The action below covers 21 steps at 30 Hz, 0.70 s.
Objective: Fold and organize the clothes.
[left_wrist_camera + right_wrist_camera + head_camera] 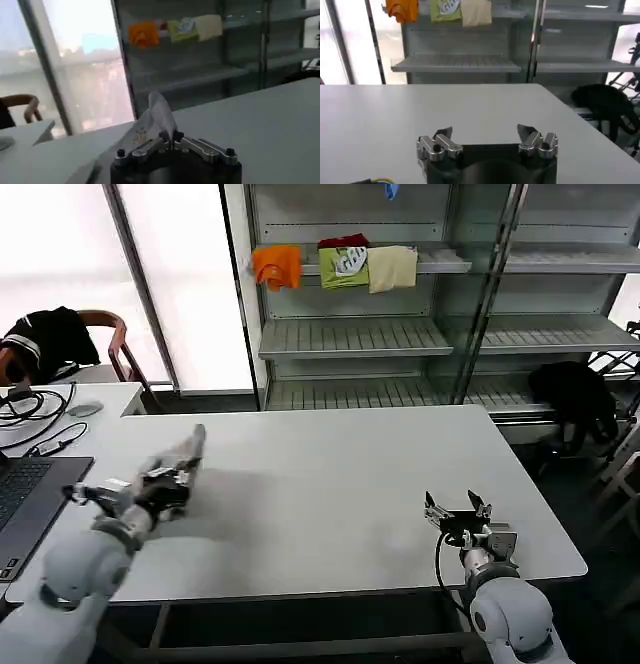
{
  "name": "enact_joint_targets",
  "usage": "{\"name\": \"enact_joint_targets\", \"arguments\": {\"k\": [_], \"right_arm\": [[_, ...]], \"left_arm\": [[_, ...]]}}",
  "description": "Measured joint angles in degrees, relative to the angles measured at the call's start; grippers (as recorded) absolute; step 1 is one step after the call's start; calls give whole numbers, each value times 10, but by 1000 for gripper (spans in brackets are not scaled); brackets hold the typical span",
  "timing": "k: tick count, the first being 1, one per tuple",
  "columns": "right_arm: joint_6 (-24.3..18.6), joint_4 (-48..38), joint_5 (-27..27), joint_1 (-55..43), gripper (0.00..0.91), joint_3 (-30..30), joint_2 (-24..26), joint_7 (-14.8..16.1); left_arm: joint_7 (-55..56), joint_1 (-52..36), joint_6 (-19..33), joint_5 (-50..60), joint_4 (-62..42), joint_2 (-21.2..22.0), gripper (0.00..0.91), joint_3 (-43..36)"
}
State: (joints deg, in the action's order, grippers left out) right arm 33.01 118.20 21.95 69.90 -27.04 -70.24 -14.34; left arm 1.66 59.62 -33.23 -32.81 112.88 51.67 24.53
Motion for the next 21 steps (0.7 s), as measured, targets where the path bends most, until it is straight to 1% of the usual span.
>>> {"name": "enact_joint_targets", "arguments": {"k": [4, 5, 6, 7, 8, 15, 21], "right_arm": [[0, 4, -6, 8, 907, -2, -2, 1], [0, 4, -7, 8, 907, -2, -3, 1], [0, 4, -9, 9, 907, -1, -5, 1], [0, 5, -10, 9, 907, -1, -6, 2], [0, 6, -12, 9, 907, -1, -6, 2], [1, 5, -20, 4, 907, 7, -13, 3], [1, -3, -21, -4, 907, 14, -17, 3]], "left_arm": [[2, -20, 0, 19, 1, 15, 20, -59], [2, -23, 0, 23, 1, 16, 81, -70], [2, -26, 0, 26, 2, 18, 504, -81], [3, -29, 0, 28, 4, 20, 665, -90], [4, -31, 0, 30, 5, 22, 907, -97], [7, -44, 0, 36, 12, 40, 907, -138], [17, -58, 2, 16, 8, 60, 907, -155]]}}
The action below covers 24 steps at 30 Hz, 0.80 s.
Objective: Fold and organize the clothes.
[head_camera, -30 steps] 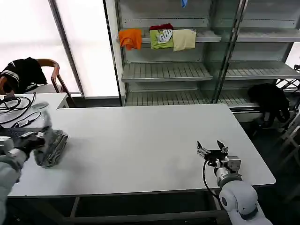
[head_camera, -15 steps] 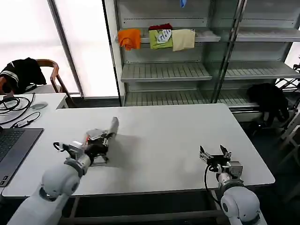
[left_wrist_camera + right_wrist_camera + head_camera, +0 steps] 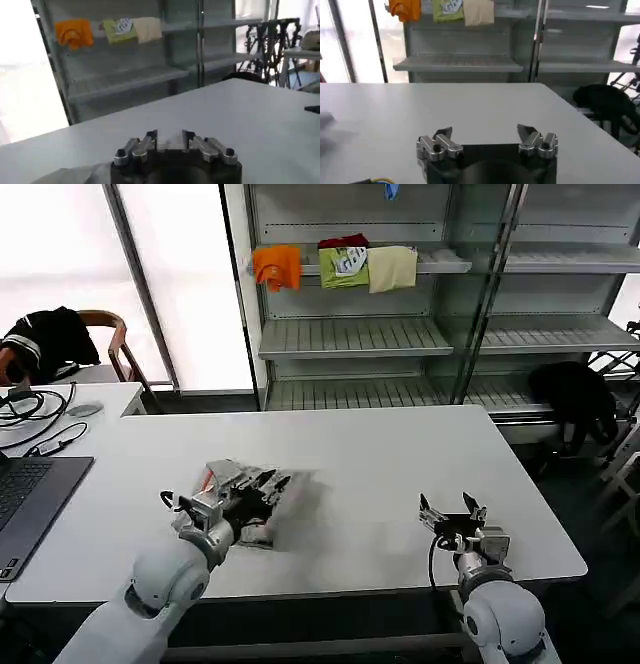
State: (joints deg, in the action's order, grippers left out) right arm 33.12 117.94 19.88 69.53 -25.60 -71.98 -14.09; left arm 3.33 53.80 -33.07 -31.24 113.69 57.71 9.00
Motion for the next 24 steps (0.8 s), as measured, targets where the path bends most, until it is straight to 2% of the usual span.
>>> {"name": "enact_joint_targets", "arguments": {"k": [7, 15, 24], "right_arm": [[0, -8, 30, -15, 907, 14, -8, -7], [2, -31, 138, -60, 907, 57, -25, -29], [2, -101, 253, -153, 907, 131, -56, -60]], "left_arm": [[24, -8, 1, -28, 3, 27, 907, -1], [57, 3, 0, -24, 13, 21, 907, 45], [88, 26, -1, -2, 19, -1, 907, 117]]}}
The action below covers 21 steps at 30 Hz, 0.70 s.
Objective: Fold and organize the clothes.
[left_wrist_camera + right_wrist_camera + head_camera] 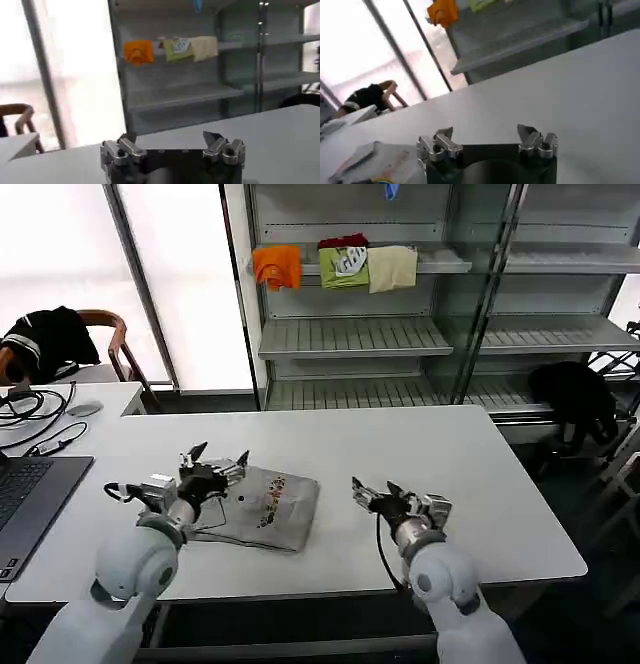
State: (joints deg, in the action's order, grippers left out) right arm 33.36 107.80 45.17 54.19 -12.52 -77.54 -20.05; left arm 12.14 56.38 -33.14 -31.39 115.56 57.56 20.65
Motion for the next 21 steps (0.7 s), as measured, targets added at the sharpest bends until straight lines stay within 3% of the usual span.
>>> {"name": "enact_joint_targets", "arguments": {"k": [10, 21], "right_arm": [[0, -70, 49, -60, 907, 79, -39, -29], [0, -108, 53, -79, 877, 130, -67, -67]], "left_arm": [[14, 18, 0, 4, -1, -9, 907, 51], [17, 34, 0, -6, -8, -10, 907, 72]]}}
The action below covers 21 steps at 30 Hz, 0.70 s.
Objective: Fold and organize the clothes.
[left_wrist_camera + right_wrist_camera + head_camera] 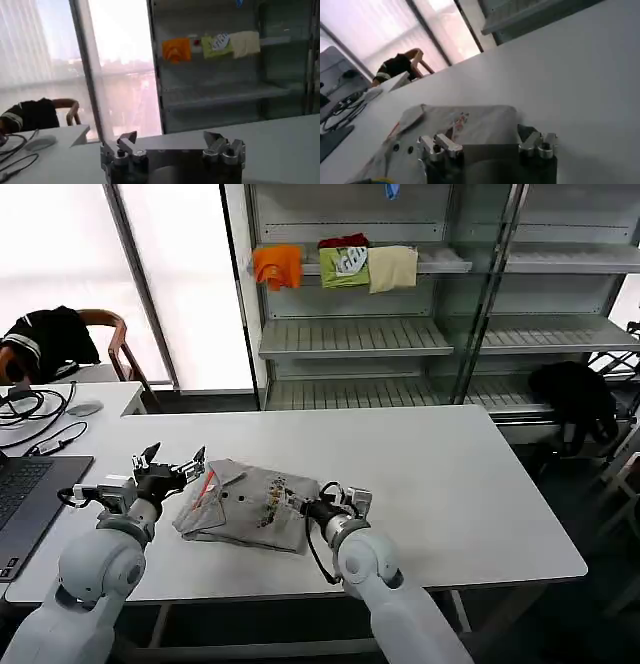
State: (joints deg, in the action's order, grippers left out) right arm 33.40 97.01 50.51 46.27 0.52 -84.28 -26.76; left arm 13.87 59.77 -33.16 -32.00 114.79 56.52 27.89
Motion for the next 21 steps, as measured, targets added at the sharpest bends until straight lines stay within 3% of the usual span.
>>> {"name": "enact_joint_targets", "arguments": {"k": [3, 4, 5, 6, 7, 21], "right_arm": [[0, -3, -2, -1, 776, 6, -3, -10], [0, -5, -3, -1, 574, 7, -4, -13], [0, -6, -4, -1, 453, 8, -4, -15], [0, -7, -5, -1, 111, 9, -5, -18], [-1, -8, -5, -1, 0, 10, -7, -20], [-1, -9, -21, 1, 0, 20, -5, -28]], "left_arm": [[0, 4, 0, -4, 0, 0, 907, 4], [0, 6, 0, -4, 0, 0, 907, 5], [0, 7, 0, -5, 0, 0, 907, 5], [0, 8, 0, -5, 0, 0, 907, 5], [0, 9, 0, -6, 0, 0, 907, 5], [2, 11, 0, -8, -3, 2, 907, 6]]}}
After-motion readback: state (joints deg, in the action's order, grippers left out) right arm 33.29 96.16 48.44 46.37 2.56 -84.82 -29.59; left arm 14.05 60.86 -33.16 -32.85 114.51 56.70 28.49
